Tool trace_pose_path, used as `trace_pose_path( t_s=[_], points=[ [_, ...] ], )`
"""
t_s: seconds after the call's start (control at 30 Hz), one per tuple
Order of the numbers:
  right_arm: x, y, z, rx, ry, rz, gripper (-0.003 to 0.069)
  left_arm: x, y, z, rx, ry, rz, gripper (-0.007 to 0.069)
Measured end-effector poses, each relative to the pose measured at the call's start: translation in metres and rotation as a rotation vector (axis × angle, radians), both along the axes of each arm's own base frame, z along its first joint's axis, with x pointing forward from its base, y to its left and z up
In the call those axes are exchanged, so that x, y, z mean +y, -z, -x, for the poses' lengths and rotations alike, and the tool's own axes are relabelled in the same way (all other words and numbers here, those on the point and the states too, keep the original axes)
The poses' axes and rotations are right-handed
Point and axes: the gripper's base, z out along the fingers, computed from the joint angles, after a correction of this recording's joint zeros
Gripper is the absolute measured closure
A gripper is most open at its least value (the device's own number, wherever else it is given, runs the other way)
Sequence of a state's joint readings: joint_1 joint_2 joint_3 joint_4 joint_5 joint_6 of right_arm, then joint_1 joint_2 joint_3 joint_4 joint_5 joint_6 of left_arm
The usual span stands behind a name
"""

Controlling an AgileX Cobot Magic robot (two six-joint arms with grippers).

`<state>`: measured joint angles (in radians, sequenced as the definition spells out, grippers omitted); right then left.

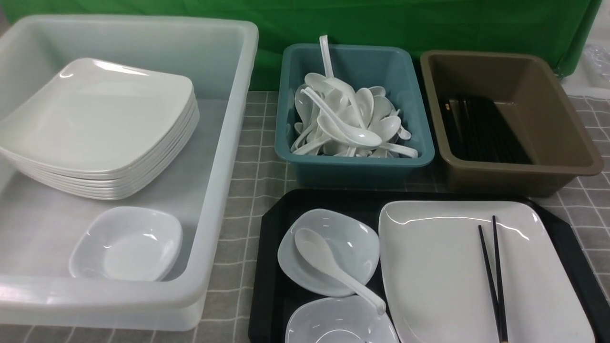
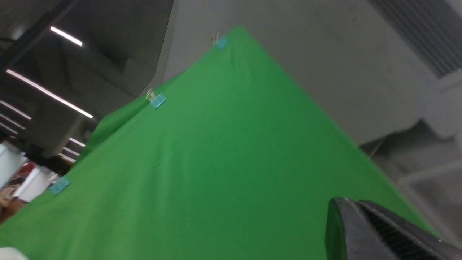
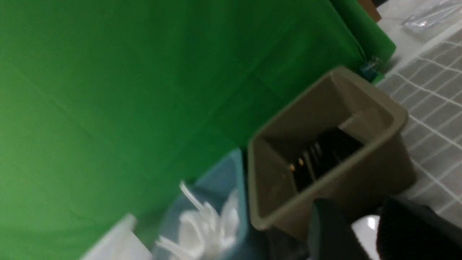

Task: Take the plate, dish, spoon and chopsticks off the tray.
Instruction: Use the right arm to grab a pair of chopsticks from the plate

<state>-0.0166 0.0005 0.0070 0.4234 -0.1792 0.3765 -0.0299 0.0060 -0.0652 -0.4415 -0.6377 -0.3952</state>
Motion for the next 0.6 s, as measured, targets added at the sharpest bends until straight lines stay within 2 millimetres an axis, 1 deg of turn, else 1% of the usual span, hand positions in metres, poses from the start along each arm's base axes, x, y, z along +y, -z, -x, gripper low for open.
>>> trace_pose_path(
  t_s=[0.07,0.1,0.13,0.17,0.2,0.27,0.3,0.33,0.37,0.4,0.43,0.47,0.5,0.53,0.57,0.6],
  points=[
    [-0.002,-0.005,0.001,-0.055,0.023,-0.017,0.0419,-0.003,-0.026,0.002,0.013,0.047,0.001,0.0604],
    [-0.003,-0.005,0.001,-0.060,0.025,-0.018,0.0419,-0.004,-0.028,0.001,0.031,0.059,-0.005,0.0604],
    [-0.004,-0.009,0.002,-0.107,0.045,-0.026,0.0419,-0.009,-0.055,0.002,0.070,0.096,-0.046,0.0604],
    [-0.005,-0.010,0.002,-0.115,0.048,-0.029,0.0419,-0.009,-0.055,0.000,0.078,0.092,-0.054,0.0604],
    [-0.007,-0.015,0.004,-0.170,0.070,-0.041,0.0420,-0.016,-0.077,-0.006,0.181,0.125,-0.136,0.0604],
    [-0.007,-0.023,0.005,-0.204,0.075,-0.033,0.0442,-0.024,-0.111,-0.018,0.344,0.159,-0.241,0.0604],
    [-0.006,-0.030,0.006,-0.201,0.065,-0.009,0.0463,-0.026,-0.118,-0.023,0.406,0.173,-0.265,0.0604],
    [-0.003,-0.043,0.007,-0.185,0.045,0.034,0.0498,-0.029,-0.131,-0.035,0.534,0.203,-0.308,0.0604],
    [0.000,-0.054,0.007,-0.143,0.022,0.085,0.0531,-0.032,-0.138,-0.046,0.647,0.228,-0.352,0.0604],
    [0.002,-0.075,0.008,-0.100,-0.001,0.143,0.0581,-0.035,-0.143,-0.057,0.762,0.255,-0.406,0.0604],
    [0.005,-0.085,0.006,-0.025,-0.031,0.178,0.0603,-0.037,-0.145,-0.067,0.853,0.276,-0.467,0.0604],
    [0.007,-0.100,0.004,0.058,-0.061,0.228,0.0620,-0.041,-0.143,-0.081,0.999,0.330,-0.542,0.0604],
    [0.010,-0.120,-0.003,0.171,-0.105,0.300,0.0629,-0.043,-0.141,-0.092,1.097,0.374,-0.589,0.0604],
    [0.011,-0.123,-0.001,0.177,-0.110,0.315,0.0629,-0.043,-0.141,-0.095,1.101,0.376,-0.595,0.0604],
    [0.014,-0.138,-0.011,0.324,-0.174,0.411,0.0631,-0.046,-0.133,-0.110,1.220,0.444,-0.643,0.0604],
    [0.016,-0.146,-0.024,0.468,-0.245,0.487,0.0631,-0.049,-0.121,-0.124,1.316,0.510,-0.682,0.0604]
  ],
)
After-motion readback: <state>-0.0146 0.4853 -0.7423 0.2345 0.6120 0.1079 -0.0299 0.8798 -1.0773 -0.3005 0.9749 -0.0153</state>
